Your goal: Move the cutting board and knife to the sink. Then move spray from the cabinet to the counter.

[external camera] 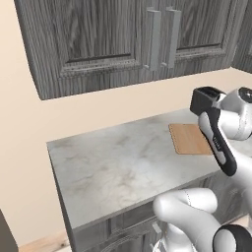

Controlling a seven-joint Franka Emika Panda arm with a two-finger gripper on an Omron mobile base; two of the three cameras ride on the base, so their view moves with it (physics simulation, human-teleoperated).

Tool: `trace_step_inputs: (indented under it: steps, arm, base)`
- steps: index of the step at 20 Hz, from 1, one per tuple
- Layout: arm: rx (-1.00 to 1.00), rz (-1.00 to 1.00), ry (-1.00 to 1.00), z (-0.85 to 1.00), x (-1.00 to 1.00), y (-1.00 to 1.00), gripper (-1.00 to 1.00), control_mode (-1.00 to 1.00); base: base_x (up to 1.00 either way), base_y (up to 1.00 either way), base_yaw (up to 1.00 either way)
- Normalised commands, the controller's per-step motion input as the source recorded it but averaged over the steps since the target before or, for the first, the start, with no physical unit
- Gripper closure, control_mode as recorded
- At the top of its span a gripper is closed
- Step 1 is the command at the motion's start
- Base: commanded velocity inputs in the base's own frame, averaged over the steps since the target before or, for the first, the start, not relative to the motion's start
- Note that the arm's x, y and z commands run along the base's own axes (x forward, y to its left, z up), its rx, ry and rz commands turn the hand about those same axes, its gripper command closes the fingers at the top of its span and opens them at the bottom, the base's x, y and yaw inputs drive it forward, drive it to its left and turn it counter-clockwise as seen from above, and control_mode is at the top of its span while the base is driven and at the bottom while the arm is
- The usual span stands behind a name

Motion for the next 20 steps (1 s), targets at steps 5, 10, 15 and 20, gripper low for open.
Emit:
trace_step_inputs:
  steps: [5, 10, 15, 20]
  arm:
    - [-0.05, 0.01, 0.00, 0.00, -0.05, 0.07, -1.00, -1.00]
    - [-0.09, 0.07, -0.01, 0.00, -0.56, 0.00, -1.00, -1.00]
    - [-0.14, 0.28, -0.01, 0.00, -0.26, 0.00, -1.00, -1.00]
    - [-0.17, 0.41, 0.00, 0.00, 0.00, 0.00, -1.00, -1.00]
  base:
    - [0.00, 0.00, 0.00]
    - [0.00, 0.00, 0.00]
    - [0.00, 0.00, 0.00]
    - [0.00, 0.00, 0.00]
